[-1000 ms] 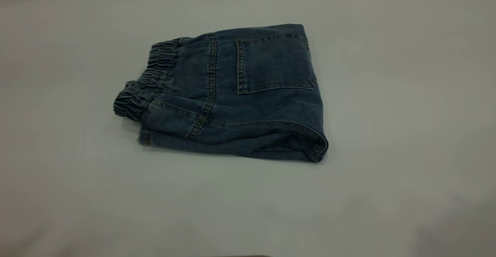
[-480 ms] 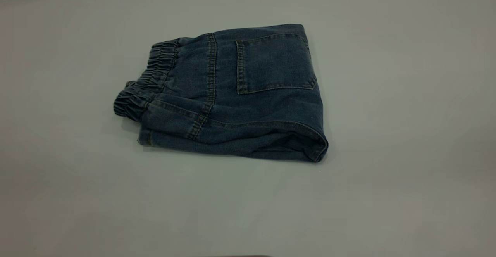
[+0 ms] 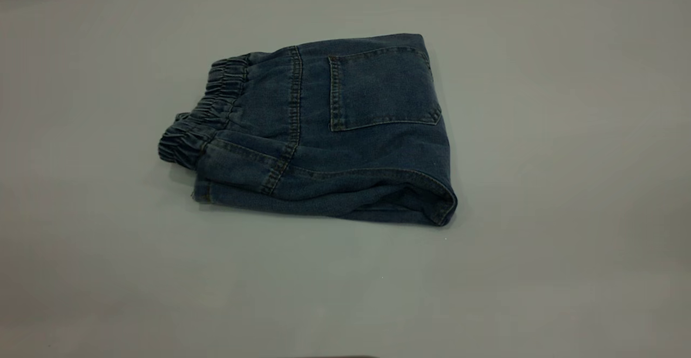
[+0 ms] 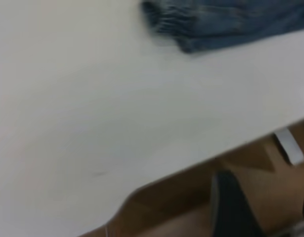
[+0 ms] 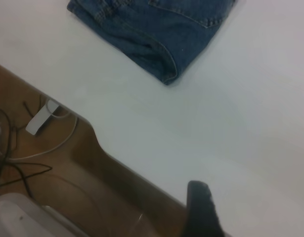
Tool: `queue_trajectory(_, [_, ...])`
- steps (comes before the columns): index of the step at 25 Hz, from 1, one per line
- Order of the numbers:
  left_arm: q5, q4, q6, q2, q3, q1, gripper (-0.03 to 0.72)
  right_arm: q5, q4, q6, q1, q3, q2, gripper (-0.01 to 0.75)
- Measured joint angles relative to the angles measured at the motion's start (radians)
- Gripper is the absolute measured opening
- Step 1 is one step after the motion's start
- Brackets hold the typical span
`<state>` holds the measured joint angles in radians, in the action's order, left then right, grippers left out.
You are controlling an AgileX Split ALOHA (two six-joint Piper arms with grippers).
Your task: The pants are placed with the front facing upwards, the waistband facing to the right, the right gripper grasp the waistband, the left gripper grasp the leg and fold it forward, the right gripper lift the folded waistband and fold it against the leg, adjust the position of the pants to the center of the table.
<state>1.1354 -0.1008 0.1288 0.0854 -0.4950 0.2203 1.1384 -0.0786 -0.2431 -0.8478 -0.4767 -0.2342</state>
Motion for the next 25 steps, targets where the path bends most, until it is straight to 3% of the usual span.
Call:
queue_trajectory(4, [0.0,0.065,-0.092,-0.005,0.002,0.0,0.318,-0.002,0.0,0.003,0.0,0.0,0.0,0.447])
queue_trajectory(16, [-0.006,0.066,-0.099,-0.008,0.002,0.0,0.318,-0.003,0.003,0.003,0.012,0.0,0.006,0.447])
queue_trajectory(18, [-0.006,0.066,-0.099,-0.008,0.002,-0.004,0.318,-0.003,0.008,0.006,0.087,0.0,0.007,0.447])
queue_trajectory(23, [-0.006,0.066,-0.099,-0.013,0.002,-0.131,0.318,-0.004,0.009,0.008,0.471,0.0,0.047,0.447])
queue_trajectory(25, [-0.006,0.066,-0.099,-0.03,0.002,-0.187,0.318,-0.003,0.008,0.008,0.589,0.0,0.088,0.447])
